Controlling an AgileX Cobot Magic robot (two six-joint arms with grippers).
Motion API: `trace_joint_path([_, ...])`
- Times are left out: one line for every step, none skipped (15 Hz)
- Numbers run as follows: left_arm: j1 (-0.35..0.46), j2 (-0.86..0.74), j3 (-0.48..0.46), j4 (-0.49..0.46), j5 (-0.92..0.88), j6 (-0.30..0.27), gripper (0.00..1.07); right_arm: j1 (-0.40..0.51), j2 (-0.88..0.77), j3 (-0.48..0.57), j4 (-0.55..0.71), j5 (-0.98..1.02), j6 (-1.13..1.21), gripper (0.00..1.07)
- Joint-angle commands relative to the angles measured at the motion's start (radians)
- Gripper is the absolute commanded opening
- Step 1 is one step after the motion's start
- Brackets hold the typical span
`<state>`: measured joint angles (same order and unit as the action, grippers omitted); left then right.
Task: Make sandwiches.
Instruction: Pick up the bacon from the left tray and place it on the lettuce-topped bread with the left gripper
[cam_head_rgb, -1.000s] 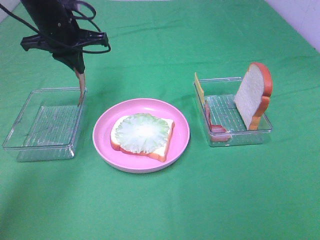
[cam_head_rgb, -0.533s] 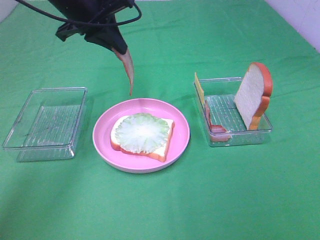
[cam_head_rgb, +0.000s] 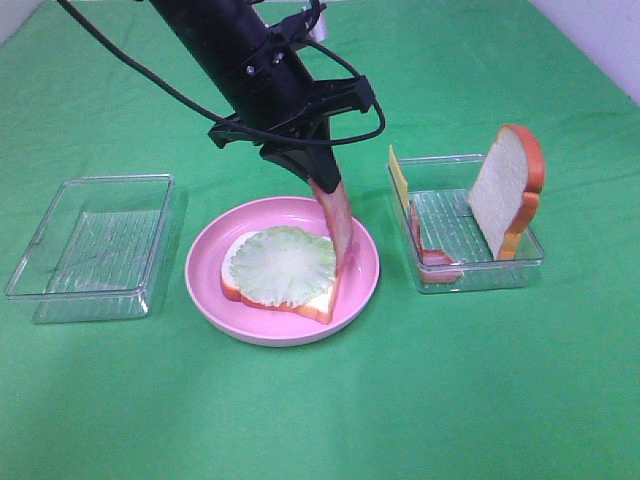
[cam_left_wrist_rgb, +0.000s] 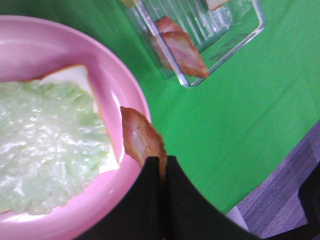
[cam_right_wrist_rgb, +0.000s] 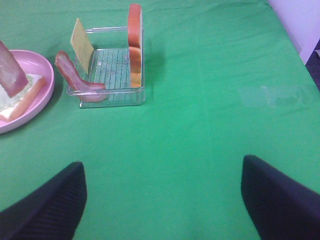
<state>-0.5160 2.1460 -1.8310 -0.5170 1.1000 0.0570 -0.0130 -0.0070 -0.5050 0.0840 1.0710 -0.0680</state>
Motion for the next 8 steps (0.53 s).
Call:
trace_joint_path([-0.004,0.004,-0.002,0.121,0.024,-0.093,0.00,-0.004,-0.012,0.002,0.000,-0.012,-0.014,0.79])
trace_joint_path([-0.004,0.006,-0.002,0.157,0.028,-0.123,0.00,-0.004,-0.012,0.002,0.000,-0.012,-0.014,0.79])
trace_joint_path([-0.004,0.013,-0.002,0.166,0.031,-0.131,0.00,-0.004,-0.012,0.002,0.000,-0.012,-0.014,0.79])
trace_joint_path([-0.004,0.025,-0.002,0.165,0.031,-0.138,0.00,-0.004,-0.012,0.002,0.000,-0.012,-0.014,0.79])
trace_joint_path([-0.004,0.029,-0.002,0.162,0.031,-0.139,0.00,-0.004,-0.012,0.002,0.000,-0.012,-0.014,0.79])
trace_joint_path([-0.004,0.038,-0.002,0.157,0.039,-0.140,0.00,-0.004,-0.012,0.002,0.000,-0.012,-0.014,0.79])
trace_joint_path([-0.004,0.031,-0.010,0.102,0.061,-0.155,0.00,-0.004,-0.012,0.002,0.000,-0.012,-0.014,0.79])
trace_joint_path([-0.007,0.022,-0.022,0.056,0.063,-0.155,0.00,-0.004,-0.012,0.002,0.000,-0.012,-0.014,0.79])
